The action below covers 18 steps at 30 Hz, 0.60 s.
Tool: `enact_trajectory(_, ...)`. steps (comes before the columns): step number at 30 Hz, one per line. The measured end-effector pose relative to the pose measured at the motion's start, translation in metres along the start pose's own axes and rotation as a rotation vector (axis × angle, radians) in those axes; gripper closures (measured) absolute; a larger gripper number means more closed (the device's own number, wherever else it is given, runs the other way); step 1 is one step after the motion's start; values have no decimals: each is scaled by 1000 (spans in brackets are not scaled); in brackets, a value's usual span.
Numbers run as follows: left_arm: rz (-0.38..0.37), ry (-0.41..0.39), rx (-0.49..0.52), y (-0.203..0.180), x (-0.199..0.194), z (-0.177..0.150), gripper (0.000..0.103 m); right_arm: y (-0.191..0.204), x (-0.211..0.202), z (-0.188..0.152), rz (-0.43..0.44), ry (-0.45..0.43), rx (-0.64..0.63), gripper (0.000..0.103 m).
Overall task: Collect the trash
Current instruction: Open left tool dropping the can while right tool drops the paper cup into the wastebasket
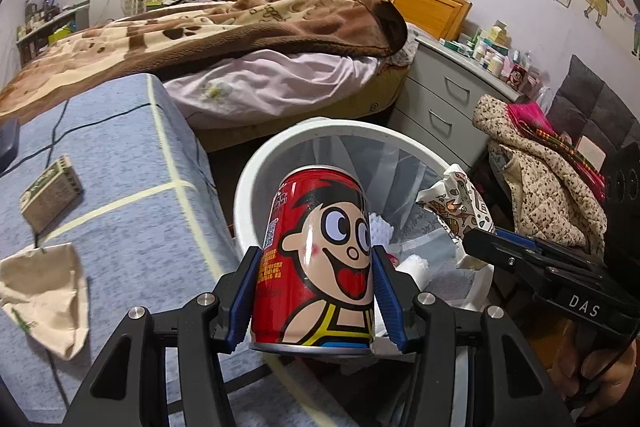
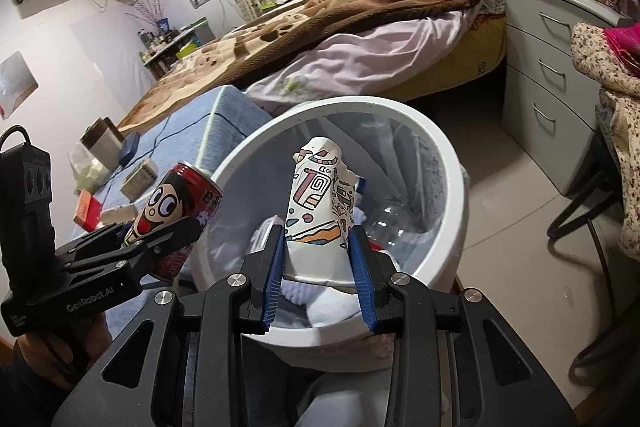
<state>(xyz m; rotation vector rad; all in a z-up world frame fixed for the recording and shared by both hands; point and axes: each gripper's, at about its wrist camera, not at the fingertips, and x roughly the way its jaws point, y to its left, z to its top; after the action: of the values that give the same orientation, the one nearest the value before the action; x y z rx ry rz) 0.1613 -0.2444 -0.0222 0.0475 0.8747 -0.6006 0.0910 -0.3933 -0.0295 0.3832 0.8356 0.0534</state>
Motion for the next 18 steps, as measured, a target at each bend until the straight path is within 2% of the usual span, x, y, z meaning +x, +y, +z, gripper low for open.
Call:
enact_trajectory(6,-42,26,-4,-2,17,1,49,-8,2,0,-21,17,19,68)
enact_trajectory(10,-59,13,-19,0,18,4,48,-9,2,1,-46,23,24,68)
enact_trajectory(12,-62,-4,-19,1,14,5,42,-9,0,1,-54,16,26,64)
enact_trajectory(14,-65,-21,-21,2,8,6,41,-9,-2,1,-50,5,28,53)
enact_trajectory(18,-58,-34,-28,6,0,6,41,-5,-9,2,-55,-17,12,53)
